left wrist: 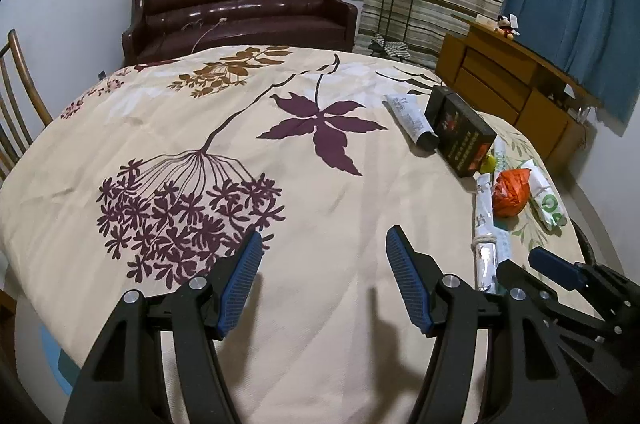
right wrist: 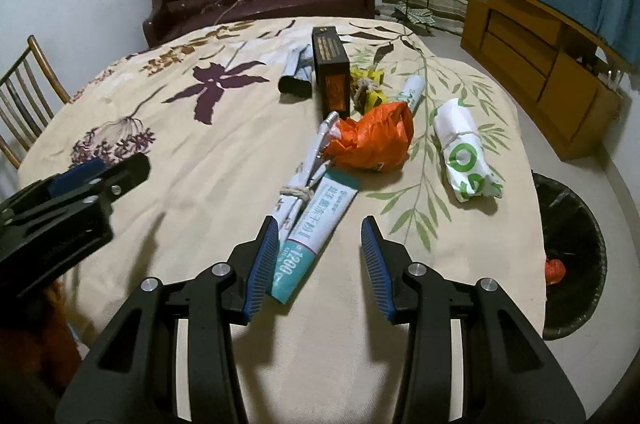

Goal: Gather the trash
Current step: 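Move both open tools back over the trash on the bed, then grasp the white-and-teal toothpaste tube with the right tool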

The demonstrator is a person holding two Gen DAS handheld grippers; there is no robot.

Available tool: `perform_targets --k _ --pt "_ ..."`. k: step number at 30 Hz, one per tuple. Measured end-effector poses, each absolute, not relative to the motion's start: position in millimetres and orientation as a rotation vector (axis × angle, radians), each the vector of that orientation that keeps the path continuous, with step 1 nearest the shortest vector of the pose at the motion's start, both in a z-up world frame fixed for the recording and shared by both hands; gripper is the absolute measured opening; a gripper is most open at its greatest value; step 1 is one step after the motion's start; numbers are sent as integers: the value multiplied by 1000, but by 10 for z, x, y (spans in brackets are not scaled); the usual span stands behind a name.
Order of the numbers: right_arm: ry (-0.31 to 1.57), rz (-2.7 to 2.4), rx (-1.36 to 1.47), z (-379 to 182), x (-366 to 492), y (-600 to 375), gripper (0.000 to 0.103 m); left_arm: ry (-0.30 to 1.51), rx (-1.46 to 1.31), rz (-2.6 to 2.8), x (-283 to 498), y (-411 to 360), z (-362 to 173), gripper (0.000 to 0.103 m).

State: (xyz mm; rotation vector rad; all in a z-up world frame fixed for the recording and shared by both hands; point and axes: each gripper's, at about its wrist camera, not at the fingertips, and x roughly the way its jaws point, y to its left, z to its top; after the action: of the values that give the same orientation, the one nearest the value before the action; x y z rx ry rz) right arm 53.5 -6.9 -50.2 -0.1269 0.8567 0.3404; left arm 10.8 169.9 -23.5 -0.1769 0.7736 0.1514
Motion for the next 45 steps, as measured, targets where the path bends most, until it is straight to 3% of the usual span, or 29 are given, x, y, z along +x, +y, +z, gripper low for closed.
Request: perform_targets --k 13,15,17,45 --pt "877 299 -146 -554 617 -113 41 791 -191 100 131 1605 -301 63" --pt "877 307 -164 -567 622 -68 33 796 -185 92 131 1561 -311 63" --pt "885 317 -174 -581 622 -54 18 800 -181 87 133 1527 -320 63" --pt "794 275 -88 -329 384 -790 16 831 -109 7 248 763 -297 63"
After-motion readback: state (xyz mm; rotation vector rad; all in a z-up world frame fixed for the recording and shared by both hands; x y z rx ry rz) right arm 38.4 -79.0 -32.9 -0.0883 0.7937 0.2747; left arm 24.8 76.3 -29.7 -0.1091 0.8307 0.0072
